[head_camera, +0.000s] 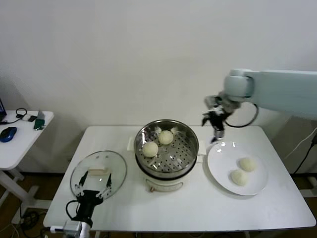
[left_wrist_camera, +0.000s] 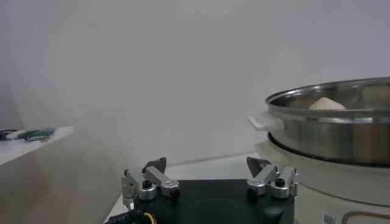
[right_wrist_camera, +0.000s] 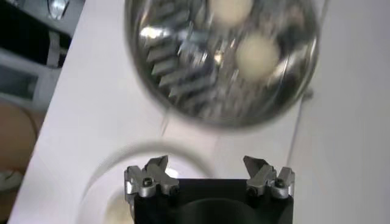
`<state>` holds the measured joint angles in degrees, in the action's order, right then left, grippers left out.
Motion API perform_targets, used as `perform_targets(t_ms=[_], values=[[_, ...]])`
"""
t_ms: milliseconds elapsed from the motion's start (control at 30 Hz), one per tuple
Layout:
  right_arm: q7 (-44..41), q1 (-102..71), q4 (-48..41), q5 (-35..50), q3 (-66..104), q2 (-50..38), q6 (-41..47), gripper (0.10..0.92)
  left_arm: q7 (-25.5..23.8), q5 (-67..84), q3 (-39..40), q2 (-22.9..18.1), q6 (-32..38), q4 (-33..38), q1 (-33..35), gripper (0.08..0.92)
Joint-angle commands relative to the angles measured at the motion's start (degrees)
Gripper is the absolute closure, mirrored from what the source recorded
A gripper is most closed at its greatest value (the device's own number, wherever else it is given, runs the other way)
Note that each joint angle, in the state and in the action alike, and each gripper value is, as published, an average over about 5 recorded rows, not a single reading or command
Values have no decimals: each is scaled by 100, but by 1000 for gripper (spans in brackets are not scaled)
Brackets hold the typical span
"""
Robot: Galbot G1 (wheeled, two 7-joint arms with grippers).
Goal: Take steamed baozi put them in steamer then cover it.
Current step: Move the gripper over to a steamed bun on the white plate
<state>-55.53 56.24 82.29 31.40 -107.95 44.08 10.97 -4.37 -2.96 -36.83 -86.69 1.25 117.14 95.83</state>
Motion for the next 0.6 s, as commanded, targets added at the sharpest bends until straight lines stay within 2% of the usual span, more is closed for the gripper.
perform_targets(t_ms=[33,300,600], values=[[97,-974,223,-1407,-76,-1608,-23,203,-1,-30,9,-19,-4,18,6,177],[580,-2960,-614,-1851,1658,-1318,282,203,-1,-99,6,-105,1,33,25,177],[585,-3503,-1049,-1962,2147,-895,293,203,10,-109,-76,-148,14,8,89,177]])
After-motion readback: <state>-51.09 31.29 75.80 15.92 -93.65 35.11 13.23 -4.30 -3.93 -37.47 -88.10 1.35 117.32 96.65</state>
